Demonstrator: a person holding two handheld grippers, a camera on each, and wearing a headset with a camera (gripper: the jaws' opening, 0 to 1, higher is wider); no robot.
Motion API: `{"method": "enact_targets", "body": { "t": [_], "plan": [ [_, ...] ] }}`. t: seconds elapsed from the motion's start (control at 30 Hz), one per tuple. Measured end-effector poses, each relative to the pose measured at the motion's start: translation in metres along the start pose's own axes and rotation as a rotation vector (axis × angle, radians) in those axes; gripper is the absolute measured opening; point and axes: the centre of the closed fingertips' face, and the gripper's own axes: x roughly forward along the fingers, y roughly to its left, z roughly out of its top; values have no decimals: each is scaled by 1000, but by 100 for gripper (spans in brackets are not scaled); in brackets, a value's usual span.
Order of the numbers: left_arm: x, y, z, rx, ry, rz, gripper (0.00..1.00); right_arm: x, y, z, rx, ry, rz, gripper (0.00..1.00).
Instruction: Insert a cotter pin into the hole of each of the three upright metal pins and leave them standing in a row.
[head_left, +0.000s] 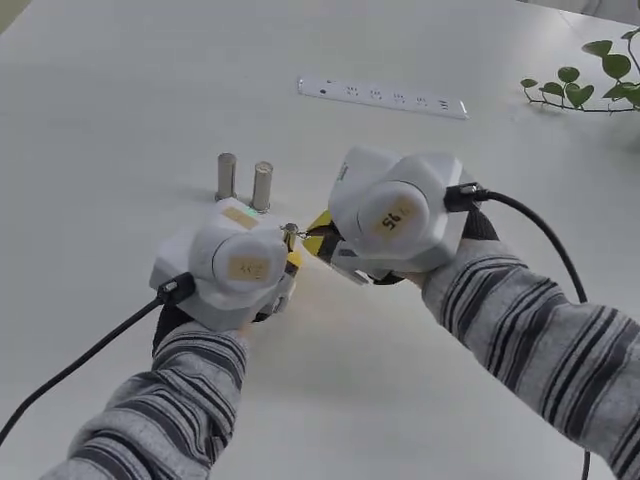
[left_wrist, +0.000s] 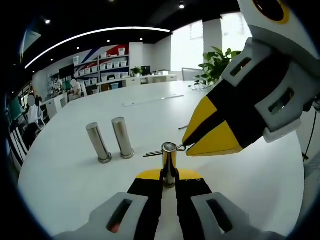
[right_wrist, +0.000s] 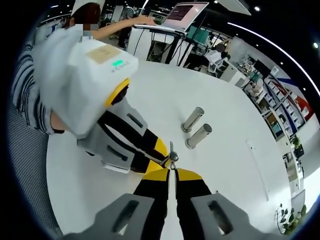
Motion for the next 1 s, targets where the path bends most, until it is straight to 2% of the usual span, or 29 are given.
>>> {"method": "enact_targets", "body": {
  "t": [0.37,0.47,0.63,0.73,0.83,0.9,1.0],
  "plan": [
    [0,0,0,5,0,4,5,1,-1,1,26,-3,-6,0],
    [0,1,-1,22,6,16,5,1,-2,1,55,-6,-19,0],
    [-1,3,-1,25,9,15,5,-2,-11,-2,221,-51,-58,6],
    [-2,8,-1,15,10,23,5,-6,-17,-6,329,-77,-73,11],
    [-3,14,-1,9,17,33,5,-10,-21,-10,372,-86,-87,15],
    [-4,21,-2,2,21,48,5,-12,-21,-12,400,-102,-91,17],
    [-7,33,-3,-15,21,74,5,-14,-19,-19,433,-94,-94,18]
  ]
}}
